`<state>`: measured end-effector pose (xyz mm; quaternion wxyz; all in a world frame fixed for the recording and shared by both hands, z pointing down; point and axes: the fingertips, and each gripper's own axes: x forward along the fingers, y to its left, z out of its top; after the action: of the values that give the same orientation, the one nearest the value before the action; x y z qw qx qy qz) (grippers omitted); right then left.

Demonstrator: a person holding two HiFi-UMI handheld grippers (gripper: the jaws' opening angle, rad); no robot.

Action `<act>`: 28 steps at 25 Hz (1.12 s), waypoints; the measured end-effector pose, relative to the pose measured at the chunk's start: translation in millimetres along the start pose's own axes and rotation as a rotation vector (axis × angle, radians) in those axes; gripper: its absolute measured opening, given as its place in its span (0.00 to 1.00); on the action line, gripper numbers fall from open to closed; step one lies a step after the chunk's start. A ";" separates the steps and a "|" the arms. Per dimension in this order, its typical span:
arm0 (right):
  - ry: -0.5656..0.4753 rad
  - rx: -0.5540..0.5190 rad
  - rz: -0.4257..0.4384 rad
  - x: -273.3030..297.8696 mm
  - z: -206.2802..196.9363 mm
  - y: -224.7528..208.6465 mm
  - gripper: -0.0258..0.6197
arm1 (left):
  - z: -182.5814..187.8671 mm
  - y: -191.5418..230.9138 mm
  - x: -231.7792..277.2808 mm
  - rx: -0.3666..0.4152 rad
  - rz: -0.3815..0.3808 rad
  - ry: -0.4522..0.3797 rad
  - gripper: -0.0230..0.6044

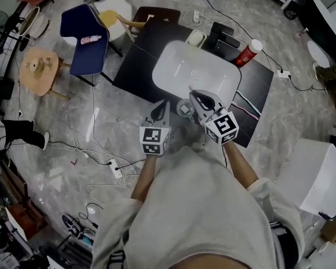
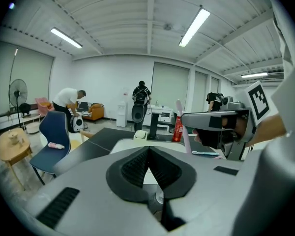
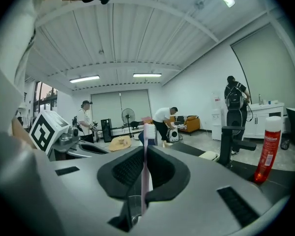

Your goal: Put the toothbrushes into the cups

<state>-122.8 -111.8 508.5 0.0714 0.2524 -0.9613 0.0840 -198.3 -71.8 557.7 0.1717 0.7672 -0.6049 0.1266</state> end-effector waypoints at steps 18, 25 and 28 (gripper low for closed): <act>0.003 0.016 0.070 23.1 -2.5 20.0 0.09 | -11.4 13.8 -3.7 -0.027 0.032 0.022 0.08; 0.056 0.042 0.056 22.8 -24.6 19.0 0.09 | -12.7 17.6 -5.3 -0.029 0.036 0.024 0.08; 0.076 0.042 0.048 20.8 -32.3 18.6 0.10 | -12.9 16.8 -3.6 -0.028 0.032 0.024 0.08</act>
<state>-146.9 -99.3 541.4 0.1003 0.2275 -0.9617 0.1155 -215.4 -66.7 569.8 0.1873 0.7534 -0.6167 0.1301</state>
